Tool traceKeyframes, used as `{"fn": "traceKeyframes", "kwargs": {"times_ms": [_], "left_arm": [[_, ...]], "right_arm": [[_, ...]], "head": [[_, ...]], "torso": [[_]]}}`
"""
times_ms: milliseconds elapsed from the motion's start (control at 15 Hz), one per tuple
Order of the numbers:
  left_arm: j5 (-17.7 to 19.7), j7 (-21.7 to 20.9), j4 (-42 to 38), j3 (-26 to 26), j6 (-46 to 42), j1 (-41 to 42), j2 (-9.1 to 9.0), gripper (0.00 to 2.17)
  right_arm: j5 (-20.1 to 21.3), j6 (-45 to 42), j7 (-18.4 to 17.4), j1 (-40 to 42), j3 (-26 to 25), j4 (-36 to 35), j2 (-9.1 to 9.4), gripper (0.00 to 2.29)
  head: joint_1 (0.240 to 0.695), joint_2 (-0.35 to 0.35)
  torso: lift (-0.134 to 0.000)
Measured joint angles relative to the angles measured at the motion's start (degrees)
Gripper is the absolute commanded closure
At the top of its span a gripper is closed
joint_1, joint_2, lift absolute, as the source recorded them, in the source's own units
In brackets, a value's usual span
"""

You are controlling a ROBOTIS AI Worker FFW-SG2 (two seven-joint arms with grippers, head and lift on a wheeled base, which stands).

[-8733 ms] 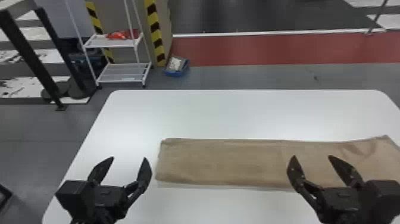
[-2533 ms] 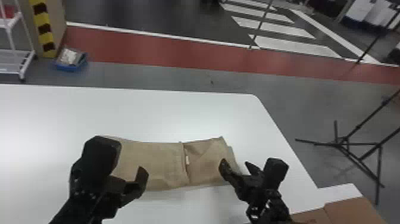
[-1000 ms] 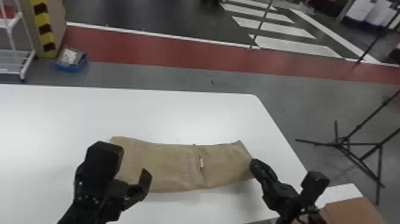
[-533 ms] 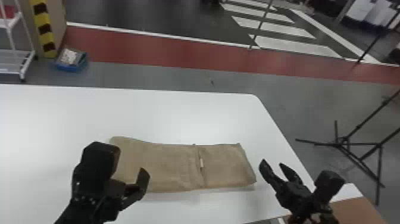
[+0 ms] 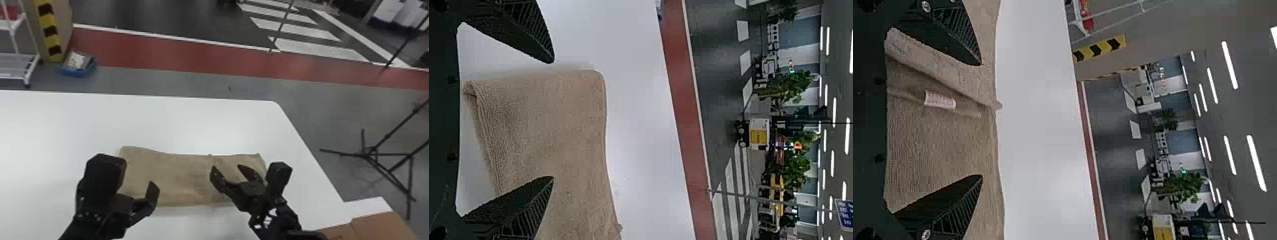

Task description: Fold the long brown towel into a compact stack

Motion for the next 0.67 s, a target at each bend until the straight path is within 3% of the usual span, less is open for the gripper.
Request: {"fn": "traceKeyframes", "kwargs": {"times_ms": [200, 667], "left_arm": [[0.0, -0.1, 0.2, 0.0, 0.0, 0.0, 0.00, 0.04], [0.1, -0.4, 0.3, 0.0, 0.0, 0.1, -0.01, 0.04]], "right_arm": [[0.6, 0.1, 0.0, -2.1, 3.2, 3.5, 0.00, 0.08], [1.3, 3.9, 0.0, -3.5, 3.4, 4.3, 0.00, 0.13]], "head": [[0.695, -0.237], [0.695, -0.231]], "torso": [[-0.092], [-0.092]]}}
